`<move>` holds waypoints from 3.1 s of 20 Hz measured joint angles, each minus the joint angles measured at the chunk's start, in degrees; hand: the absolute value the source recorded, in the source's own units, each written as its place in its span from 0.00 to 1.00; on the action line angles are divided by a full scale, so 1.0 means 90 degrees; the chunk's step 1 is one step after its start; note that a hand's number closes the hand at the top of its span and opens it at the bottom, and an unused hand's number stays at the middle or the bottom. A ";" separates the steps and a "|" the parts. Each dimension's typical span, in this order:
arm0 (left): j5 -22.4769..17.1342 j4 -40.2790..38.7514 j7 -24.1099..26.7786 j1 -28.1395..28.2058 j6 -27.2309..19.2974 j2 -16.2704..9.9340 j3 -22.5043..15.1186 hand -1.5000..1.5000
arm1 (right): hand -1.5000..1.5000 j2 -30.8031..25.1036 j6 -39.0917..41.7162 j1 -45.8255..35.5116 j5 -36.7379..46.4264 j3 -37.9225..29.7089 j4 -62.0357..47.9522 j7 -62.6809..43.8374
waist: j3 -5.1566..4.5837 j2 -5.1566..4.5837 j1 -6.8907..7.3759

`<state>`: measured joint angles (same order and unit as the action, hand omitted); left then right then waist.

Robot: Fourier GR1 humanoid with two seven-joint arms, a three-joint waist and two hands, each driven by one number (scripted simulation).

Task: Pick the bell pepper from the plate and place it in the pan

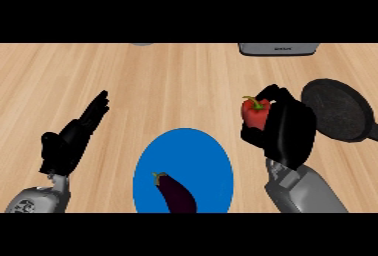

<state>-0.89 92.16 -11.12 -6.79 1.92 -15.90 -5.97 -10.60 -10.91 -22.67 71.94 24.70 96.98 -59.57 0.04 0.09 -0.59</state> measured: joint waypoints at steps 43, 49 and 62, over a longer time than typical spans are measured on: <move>0.0426 -0.0061 -0.0125 -0.0411 0.0375 0.0510 0.0137 0.50 | 0.00 -0.2469 -0.2424 -0.1966 -0.4161 -0.5313 -0.9076 0.6966 | 0.0037 -0.0152 0.0368; 0.0391 0.0061 -0.0172 -0.0355 0.0400 0.0510 0.0154 0.50 | 0.00 -0.2454 -0.2251 -0.1993 -0.5192 -0.6265 -0.8843 0.8155 | 0.0054 -0.0155 0.0366; 0.0376 -0.0041 -0.0079 -0.0268 0.0471 0.0446 0.0337 0.50 | 0.00 -0.2709 -0.0001 -0.1111 -0.6978 -0.7713 -0.9048 1.0581 | 0.0029 -0.0094 0.0223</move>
<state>2.50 91.79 -11.84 -9.21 6.15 -11.88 -2.94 -34.98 -10.92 -32.66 9.14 -44.72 15.55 35.66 0.30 -0.76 1.41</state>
